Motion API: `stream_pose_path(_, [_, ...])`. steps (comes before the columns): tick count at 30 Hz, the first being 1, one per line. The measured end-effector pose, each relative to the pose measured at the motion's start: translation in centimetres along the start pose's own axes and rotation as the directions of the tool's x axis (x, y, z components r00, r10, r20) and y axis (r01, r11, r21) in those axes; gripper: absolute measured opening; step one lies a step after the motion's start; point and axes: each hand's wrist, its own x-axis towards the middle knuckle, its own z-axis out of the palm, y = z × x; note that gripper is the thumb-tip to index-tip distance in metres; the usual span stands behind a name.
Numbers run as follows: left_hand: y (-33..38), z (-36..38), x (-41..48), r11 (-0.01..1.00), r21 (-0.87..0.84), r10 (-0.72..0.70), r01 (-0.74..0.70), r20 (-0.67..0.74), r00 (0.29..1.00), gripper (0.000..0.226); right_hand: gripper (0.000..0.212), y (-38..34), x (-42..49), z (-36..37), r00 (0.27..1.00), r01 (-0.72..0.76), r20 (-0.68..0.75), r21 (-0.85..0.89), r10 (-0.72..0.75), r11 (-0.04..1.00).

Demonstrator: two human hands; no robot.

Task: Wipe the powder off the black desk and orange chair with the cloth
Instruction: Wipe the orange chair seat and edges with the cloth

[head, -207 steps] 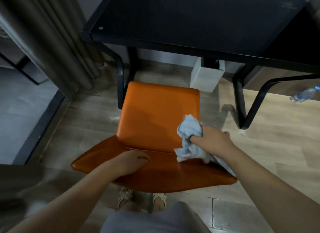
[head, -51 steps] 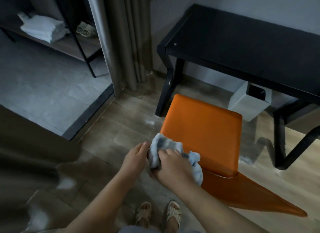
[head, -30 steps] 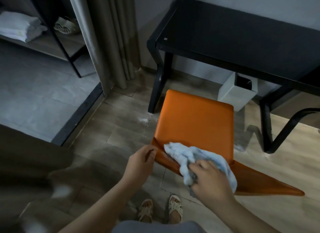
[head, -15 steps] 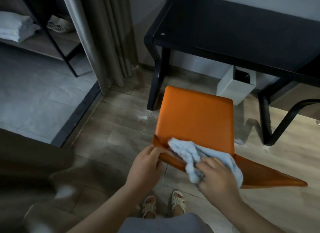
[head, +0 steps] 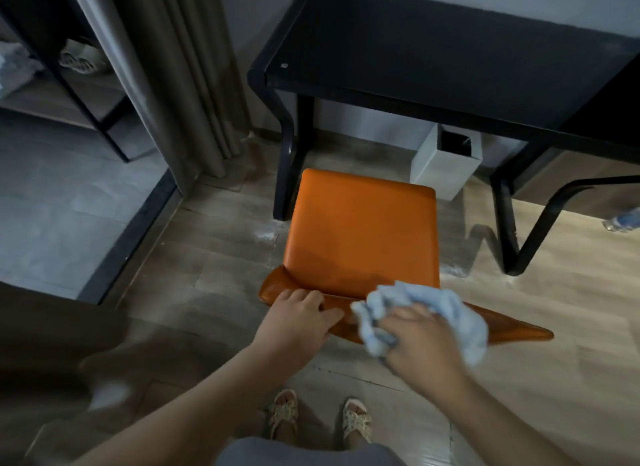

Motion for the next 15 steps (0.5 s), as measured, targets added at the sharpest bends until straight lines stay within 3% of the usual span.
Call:
stream_pose_path(3, [1.7,0.3,1.3,0.999,0.029,-0.026,0.024,0.056,0.998,0.037,0.007,-1.8,0.3,0.5,0.994,0.072,-0.08,0.031,-0.069,0.997])
stream_pose_path(4, [1.7,0.2,1.1,1.0,0.008,-0.003,0.003,0.011,1.0,0.035,0.009,-0.4,-0.3,0.0,0.987,0.113,-0.117,0.008,-0.111,0.994])
stream_pose_path(6, [1.8,0.3,0.7,0.998,-0.019,0.058,-0.06,-0.103,0.993,0.031,0.028,4.0,-2.3,-1.7,0.971,0.174,-0.149,-0.097,-0.187,0.98])
stream_pose_path(8, [1.9,0.2,0.8,0.999,-0.033,0.025,-0.027,-0.057,0.998,0.033,0.038,8.5,-4.0,-3.3,0.972,0.16,-0.141,-0.178,-0.186,0.971])
stream_pose_path(11, [3.0,1.0,1.4,0.993,0.056,-0.106,0.105,0.012,0.994,0.032,0.025,10.0,-4.2,-4.3,0.989,0.106,-0.089,-0.13,-0.118,0.986])
stream_pose_path(15, [4.8,1.5,2.2,0.977,0.17,-0.134,0.128,0.028,0.991,0.032,0.017,4.6,-2.2,-1.5,0.958,0.231,-0.127,-0.181,-0.256,0.956])
